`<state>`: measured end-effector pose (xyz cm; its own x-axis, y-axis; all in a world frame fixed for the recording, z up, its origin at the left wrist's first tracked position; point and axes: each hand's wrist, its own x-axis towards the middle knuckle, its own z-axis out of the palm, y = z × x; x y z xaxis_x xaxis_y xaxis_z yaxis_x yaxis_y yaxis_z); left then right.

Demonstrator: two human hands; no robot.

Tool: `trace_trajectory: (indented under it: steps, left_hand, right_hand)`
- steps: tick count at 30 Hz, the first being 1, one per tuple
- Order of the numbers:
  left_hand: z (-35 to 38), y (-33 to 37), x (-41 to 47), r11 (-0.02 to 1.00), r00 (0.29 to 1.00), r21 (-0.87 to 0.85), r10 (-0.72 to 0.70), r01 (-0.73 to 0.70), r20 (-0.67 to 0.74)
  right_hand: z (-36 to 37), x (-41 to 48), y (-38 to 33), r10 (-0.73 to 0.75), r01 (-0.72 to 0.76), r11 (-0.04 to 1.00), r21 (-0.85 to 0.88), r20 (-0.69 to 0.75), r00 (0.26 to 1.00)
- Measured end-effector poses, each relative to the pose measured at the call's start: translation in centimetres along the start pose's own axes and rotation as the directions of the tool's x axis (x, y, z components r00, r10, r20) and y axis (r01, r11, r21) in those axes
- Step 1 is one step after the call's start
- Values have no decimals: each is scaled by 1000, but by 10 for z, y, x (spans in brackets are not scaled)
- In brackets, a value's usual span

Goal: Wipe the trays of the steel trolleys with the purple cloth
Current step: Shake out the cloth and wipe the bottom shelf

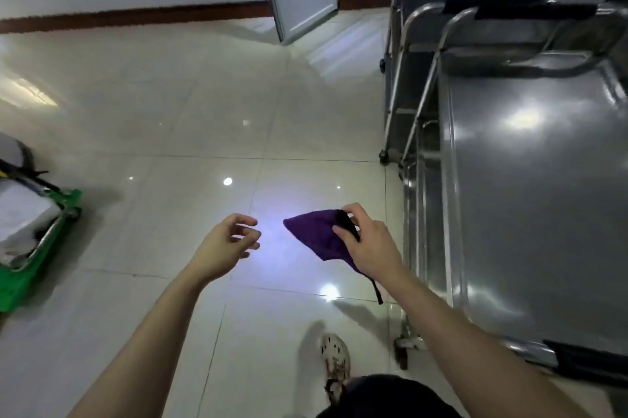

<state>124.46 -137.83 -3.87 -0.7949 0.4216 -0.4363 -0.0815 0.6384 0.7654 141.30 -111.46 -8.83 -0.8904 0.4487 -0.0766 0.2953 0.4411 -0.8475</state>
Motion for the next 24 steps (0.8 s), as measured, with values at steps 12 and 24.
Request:
trace_trajectory:
  steps: [12, 24]
  left_hand:
    - [13, 113, 235, 953, 909, 185, 152, -239, 388]
    - [102, 244, 430, 799, 614, 291, 119, -526, 780]
  right_hand:
    - [-20, 97, 47, 382, -409, 912, -24, -315, 869]
    - [5, 163, 41, 607, -637, 746, 191, -588, 535]
